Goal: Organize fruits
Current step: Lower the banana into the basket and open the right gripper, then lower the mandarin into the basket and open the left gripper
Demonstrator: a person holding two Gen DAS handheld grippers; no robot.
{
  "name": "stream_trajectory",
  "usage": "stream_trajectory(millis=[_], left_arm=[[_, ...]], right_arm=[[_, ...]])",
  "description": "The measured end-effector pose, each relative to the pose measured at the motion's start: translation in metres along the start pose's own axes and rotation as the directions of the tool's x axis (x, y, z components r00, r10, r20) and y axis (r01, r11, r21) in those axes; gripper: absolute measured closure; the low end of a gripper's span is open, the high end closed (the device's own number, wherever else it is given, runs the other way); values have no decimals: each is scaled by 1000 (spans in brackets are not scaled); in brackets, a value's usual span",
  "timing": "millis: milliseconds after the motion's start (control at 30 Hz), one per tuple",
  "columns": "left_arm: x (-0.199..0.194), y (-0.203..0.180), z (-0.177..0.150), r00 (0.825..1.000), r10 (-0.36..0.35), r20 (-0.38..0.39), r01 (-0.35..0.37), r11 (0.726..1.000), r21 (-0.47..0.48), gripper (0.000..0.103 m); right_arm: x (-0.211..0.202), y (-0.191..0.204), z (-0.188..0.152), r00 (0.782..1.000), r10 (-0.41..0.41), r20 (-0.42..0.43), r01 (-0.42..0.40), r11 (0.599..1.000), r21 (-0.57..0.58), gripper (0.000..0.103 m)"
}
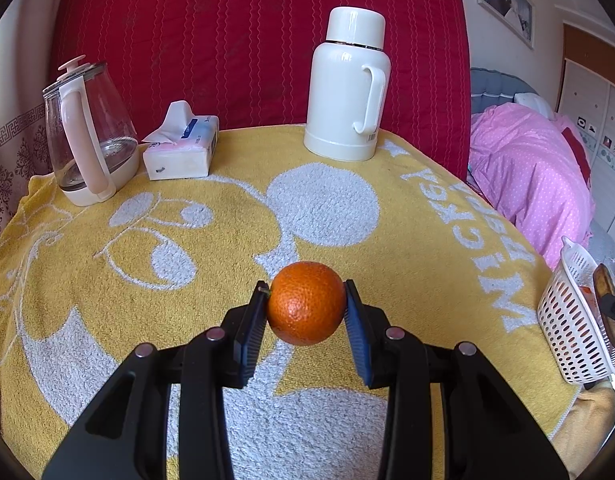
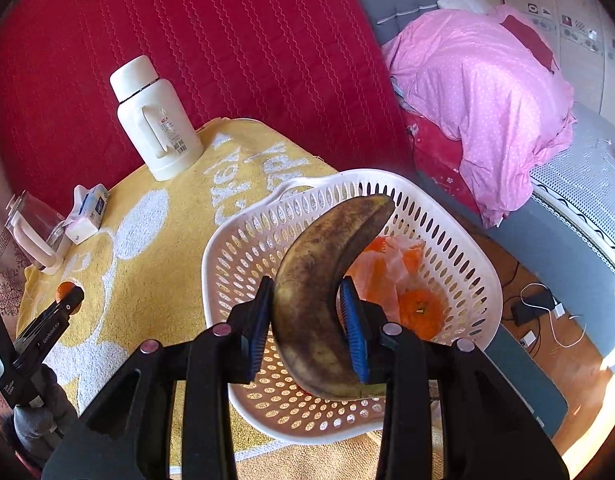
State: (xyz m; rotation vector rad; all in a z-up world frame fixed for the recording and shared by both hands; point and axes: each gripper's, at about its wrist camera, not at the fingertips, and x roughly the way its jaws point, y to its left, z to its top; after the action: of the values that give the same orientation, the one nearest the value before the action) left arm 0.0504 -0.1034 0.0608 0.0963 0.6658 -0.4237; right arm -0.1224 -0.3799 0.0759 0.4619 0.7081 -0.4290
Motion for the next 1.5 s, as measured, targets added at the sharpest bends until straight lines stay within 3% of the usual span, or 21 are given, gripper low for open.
stream_trajectory(millis=[600, 700, 800, 1100, 1500], left_arm=[[-6, -6, 0, 1000, -4, 13, 4, 1000, 21, 65], [-10, -10, 1, 1000, -15, 13, 14, 1000, 25, 65], [-13, -20, 0, 1000, -28, 8, 28, 999, 41, 65], [-24, -69, -3, 993, -116, -22, 118, 987, 110, 65], [-33, -147, 8, 961, -269, -61, 275, 943, 186, 65]], right_arm=[[-30, -8, 3, 996, -3, 86, 2, 1000, 5, 67], [-37, -14, 1, 995, -8, 102, 6, 1000, 11, 59], [-42, -18, -2, 993, -20, 117, 20, 1000, 3, 57], [-55, -24, -8, 986, -20, 163, 23, 1000, -15, 45], [-55, -50, -14, 987, 21, 157, -25, 999, 24, 44]])
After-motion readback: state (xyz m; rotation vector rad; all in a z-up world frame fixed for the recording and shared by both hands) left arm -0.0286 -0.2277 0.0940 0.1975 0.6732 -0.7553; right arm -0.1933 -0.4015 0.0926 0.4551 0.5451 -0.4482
